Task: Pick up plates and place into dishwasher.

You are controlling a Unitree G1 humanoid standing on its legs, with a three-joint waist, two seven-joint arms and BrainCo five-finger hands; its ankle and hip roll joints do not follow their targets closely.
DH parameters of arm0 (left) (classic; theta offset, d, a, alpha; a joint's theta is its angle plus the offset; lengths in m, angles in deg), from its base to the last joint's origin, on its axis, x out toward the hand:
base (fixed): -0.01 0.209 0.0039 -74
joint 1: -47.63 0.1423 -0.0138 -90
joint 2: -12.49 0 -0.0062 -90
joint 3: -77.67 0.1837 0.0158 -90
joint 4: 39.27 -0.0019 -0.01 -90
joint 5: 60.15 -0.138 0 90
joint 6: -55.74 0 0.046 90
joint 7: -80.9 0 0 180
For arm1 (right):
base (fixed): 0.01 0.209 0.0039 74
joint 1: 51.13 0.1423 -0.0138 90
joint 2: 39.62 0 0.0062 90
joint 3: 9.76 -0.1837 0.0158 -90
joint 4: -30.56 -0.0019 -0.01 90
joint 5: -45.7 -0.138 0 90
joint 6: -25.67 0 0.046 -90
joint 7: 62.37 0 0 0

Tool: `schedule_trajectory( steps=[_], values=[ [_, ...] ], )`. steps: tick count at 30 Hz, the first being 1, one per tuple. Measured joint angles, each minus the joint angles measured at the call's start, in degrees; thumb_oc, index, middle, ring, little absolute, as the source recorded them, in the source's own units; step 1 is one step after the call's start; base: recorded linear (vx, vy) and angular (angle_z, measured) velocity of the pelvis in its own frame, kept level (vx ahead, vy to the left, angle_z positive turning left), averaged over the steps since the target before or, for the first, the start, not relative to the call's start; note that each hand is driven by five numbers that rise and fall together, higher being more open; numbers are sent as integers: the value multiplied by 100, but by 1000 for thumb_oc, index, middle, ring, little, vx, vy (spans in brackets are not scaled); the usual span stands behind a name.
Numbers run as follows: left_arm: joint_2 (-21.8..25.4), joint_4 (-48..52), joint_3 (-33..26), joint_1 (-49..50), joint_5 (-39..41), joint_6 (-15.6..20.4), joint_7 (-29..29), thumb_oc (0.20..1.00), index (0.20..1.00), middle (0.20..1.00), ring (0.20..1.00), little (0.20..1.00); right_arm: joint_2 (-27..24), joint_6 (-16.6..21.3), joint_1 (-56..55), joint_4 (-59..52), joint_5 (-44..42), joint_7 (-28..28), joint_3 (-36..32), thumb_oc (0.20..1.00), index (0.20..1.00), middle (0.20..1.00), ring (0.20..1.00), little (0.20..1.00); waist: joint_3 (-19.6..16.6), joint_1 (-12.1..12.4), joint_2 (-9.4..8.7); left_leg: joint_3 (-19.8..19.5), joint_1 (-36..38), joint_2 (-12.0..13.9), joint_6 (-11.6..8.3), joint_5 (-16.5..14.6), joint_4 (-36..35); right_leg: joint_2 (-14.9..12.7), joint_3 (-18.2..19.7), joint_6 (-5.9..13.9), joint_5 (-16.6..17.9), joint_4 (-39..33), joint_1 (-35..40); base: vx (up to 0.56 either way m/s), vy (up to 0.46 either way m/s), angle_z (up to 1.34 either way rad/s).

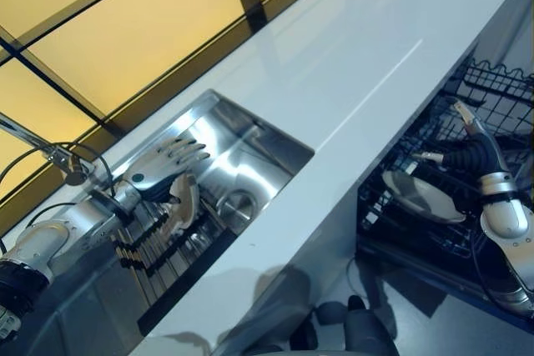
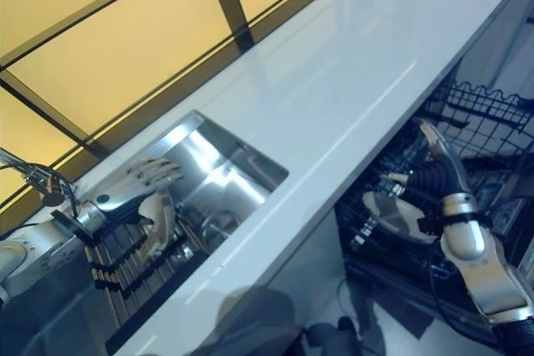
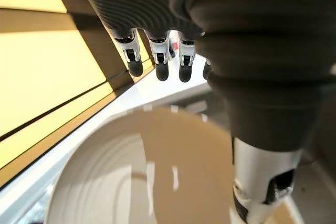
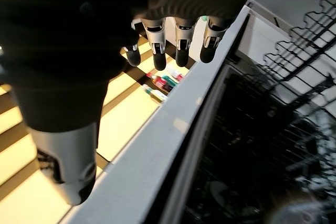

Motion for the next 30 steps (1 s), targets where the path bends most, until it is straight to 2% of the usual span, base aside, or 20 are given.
schedule_trajectory(
  steps=[8, 16, 23, 24, 25, 26, 30],
  values=[
    [-16, -344, 158, -272, -679, -181, 37, 1000, 1000, 1000, 1000, 1000, -258, 2, 174, 39, -12, 114, 48, 1000, 1000, 1000, 1000, 1000, 252, -10, 35, -4, -48, -21, -13, 12, 57, -27, -3, 45, 5, 39, -32, 13, 91, 1],
    [-383, -989, 781, -1254, -676, -435, -84, 1000, 1000, 1000, 1000, 1000, -570, -50, 1085, 197, -65, 87, 648, 1000, 1000, 1000, 1000, 1000, 449, -57, 141, 39, -429, -173, -1, 13, 301, -159, 87, 51, -94, 452, -514, -75, 58, -2],
    [-497, -1309, 831, -1624, -671, -617, -469, 1000, 1000, 1000, 1000, 1000, -657, -134, 1438, 211, -62, -30, 880, 1000, 1000, 1000, 1000, 1000, 643, -106, 132, 134, -810, -226, 26, -8, 486, -202, 152, 88, -61, 621, -921, -104, 15, -4],
    [-495, -1326, 832, -1679, -672, -659, -486, 605, 605, 605, 605, 605, -657, -135, 1498, 220, -62, -32, 893, 1000, 1000, 1000, 1000, 1000, 644, -90, 135, 149, -874, -224, 21, -17, 509, -205, 153, 87, -59, 622, -987, -48, 4, -10],
    [-495, -1364, 835, -1767, -671, -683, -487, 605, 605, 605, 605, 605, -656, -139, 1540, 243, -62, -37, 901, 1000, 1000, 1000, 1000, 1000, 647, -64, 133, 154, -948, -224, 21, -17, 523, -206, 153, 97, -51, 622, -1058, -42, 2, -8],
    [-495, -1409, 840, -1843, -671, -684, -486, 200, 200, 200, 200, 200, -657, -154, 1561, 261, -62, -43, 920, 1000, 1000, 1000, 1000, 1000, 655, -36, 127, 160, -995, -225, 30, -8, 529, -209, 153, 117, -36, 623, -1102, -40, 0, -5],
    [-494, -1452, 895, -1950, -664, -681, -362, 200, 200, 200, 200, 200, -656, -221, 1566, 277, -58, -58, 997, 1000, 1000, 1000, 1000, 1000, 666, -15, 112, 163, -1054, -245, 31, -10, 601, -215, 151, 142, -19, 607, -1125, -20, 3, -1]
  ],
)
